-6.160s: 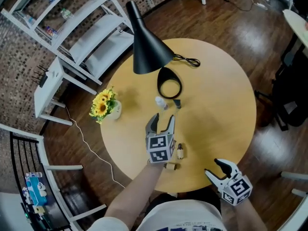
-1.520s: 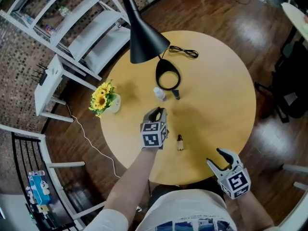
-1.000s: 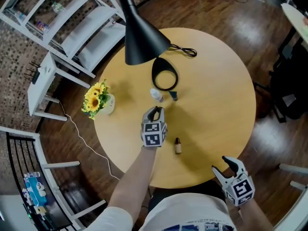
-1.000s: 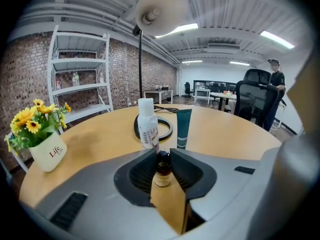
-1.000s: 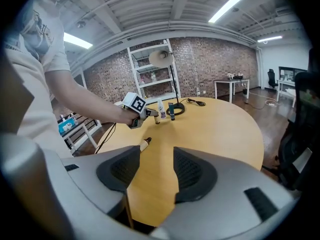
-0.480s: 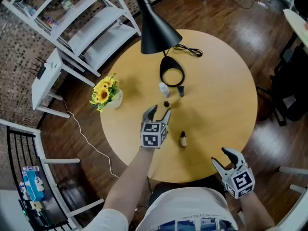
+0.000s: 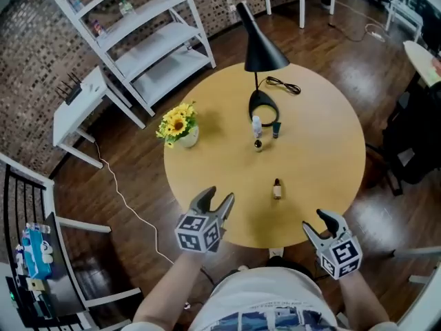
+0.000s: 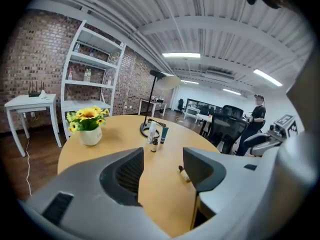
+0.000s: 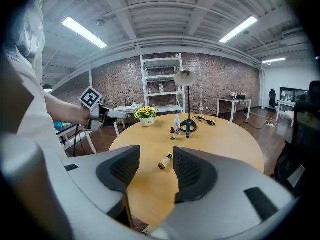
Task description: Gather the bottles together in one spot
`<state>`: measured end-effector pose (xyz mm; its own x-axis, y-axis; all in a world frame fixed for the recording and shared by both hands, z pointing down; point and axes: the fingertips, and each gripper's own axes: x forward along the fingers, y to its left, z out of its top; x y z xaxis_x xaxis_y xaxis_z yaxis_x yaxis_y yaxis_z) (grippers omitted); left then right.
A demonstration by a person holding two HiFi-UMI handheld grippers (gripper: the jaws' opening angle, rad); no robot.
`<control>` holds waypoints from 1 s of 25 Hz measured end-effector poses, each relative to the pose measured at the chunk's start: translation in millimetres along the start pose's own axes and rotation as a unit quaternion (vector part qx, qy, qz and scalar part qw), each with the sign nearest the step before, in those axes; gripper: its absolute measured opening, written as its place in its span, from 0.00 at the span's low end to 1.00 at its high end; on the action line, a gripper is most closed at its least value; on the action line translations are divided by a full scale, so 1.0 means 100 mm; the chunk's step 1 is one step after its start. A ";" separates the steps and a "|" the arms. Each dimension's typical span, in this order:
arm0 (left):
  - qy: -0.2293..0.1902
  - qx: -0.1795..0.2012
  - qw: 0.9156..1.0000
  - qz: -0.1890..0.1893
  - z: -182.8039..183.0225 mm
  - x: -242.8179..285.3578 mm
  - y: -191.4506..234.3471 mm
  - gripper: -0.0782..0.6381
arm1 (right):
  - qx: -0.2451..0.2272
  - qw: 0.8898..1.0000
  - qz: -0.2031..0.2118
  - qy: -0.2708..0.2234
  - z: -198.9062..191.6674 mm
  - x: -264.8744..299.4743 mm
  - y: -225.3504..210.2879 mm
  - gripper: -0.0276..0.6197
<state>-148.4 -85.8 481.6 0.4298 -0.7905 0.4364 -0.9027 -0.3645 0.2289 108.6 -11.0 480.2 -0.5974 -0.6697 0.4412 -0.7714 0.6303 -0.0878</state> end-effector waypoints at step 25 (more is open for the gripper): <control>0.021 -0.021 0.997 -0.066 -1.17 -2.63 -0.29 0.46 | -0.008 0.993 -0.117 0.019 -0.31 -1.02 1.92 0.41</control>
<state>-232.3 190.0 461.8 0.5468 -0.7147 0.4361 -0.8364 -0.4432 0.3224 28.4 190.1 446.2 -0.3935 -0.7828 0.4821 -0.8843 0.4657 0.0343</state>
